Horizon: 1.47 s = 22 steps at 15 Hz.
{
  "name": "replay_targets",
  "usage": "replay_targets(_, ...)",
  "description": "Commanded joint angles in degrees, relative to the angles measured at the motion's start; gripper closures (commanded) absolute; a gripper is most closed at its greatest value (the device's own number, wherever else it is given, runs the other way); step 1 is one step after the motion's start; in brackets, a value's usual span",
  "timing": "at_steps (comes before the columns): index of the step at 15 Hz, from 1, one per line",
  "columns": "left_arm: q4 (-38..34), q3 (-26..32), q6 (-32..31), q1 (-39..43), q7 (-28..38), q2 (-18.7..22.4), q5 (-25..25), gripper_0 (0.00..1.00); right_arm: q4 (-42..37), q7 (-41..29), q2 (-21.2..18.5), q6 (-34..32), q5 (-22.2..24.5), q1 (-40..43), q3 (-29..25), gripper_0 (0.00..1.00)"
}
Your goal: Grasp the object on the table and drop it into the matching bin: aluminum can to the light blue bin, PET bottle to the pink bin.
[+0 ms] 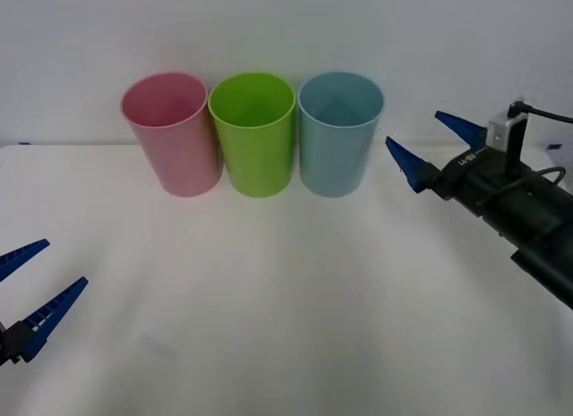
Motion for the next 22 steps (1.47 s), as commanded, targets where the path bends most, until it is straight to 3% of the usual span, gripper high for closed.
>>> replay_targets(1, 0.00, 0.00, 0.00, 0.00, 0.00, 0.00, 0.00, 0.00, 0.01, 4.58, 0.07, -6.75, -0.71, 4.77, -4.61, 0.00)
replay_targets(6, 0.00, 0.00, 0.00, 0.00, 0.00, 0.00, 0.00, 0.00, 0.01, 12.23, 2.00, -17.12, -1.76, 14.35, -13.13, 0.00)
replay_targets(12, 0.00, 0.00, 0.00, 0.00, 0.00, 0.00, 0.00, 0.00, 0.01, 12.67, 5.87, -29.07, -2.29, 23.50, -21.57, 0.00)
replay_targets(18, 0.00, 0.00, 0.00, 0.00, 0.00, 0.00, 0.00, 0.00, -0.08, 14.16, 5.87, -32.33, -6.07, 28.51, -22.01, 0.00)
replay_targets(22, 0.00, 0.00, 0.00, 0.00, 0.00, 0.00, 0.00, 0.00, -0.08, 14.95, 5.87, -32.94, -6.07, 29.21, -22.10, 0.00)
